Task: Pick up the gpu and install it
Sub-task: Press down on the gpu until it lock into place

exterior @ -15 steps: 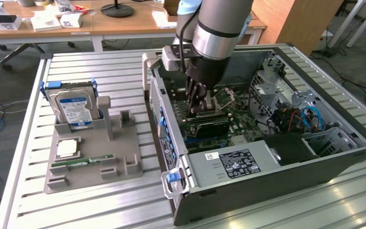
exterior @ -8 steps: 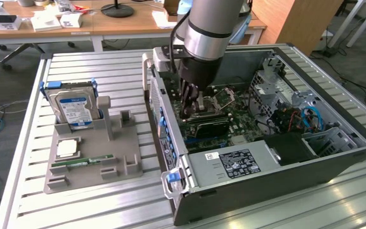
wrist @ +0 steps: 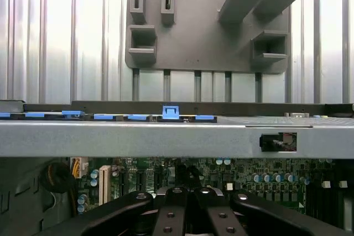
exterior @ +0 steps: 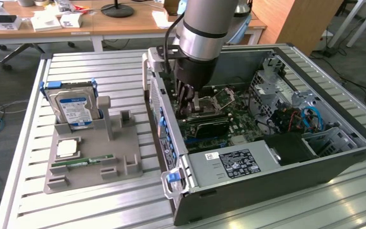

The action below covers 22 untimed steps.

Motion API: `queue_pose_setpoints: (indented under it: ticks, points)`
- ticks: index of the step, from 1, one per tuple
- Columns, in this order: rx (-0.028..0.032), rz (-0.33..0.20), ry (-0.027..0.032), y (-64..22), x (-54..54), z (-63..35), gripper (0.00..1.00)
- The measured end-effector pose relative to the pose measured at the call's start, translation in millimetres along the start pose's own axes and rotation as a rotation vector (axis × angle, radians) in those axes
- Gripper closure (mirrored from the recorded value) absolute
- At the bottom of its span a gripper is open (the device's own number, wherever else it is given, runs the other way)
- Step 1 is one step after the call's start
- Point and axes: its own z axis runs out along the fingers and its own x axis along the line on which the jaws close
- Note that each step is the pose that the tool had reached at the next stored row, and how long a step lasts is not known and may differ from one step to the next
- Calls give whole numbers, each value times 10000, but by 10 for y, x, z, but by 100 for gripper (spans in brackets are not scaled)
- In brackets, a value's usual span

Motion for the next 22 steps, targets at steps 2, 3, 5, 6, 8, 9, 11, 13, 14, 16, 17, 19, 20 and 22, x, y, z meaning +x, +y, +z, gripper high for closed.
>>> queue_pose_setpoints:
  ticks: [2, 3, 5, 6, 8, 9, 11, 13, 14, 16, 17, 19, 20, 22]
  points:
    - [0, -1, 0, 14, 0, 1, 89]
    - [-1, 0, 1, 20, 1, 1, 89]
    - [0, 0, 0, 33, 1, 3, 89]
    - [0, -1, 0, 40, 1, 3, 89]
    - [0, -1, 1, 55, 1, 4, 89]
    - [0, -1, 0, 63, 1, 5, 89]
    - [1, -2, 1, 78, 2, 6, 89]
    - [2, -3, 1, 94, 2, 8, 89]
    - [1, -2, -1, 102, 2, 8, 89]
    - [1, -1, 0, 110, 2, 9, 89]
    - [0, -2, 1, 111, 2, 9, 89]
    - [0, 0, 1, 113, 2, 9, 89]
    - [0, -1, 1, 113, 2, 9, 89]
    - [0, -1, 1, 114, 2, 9, 89]
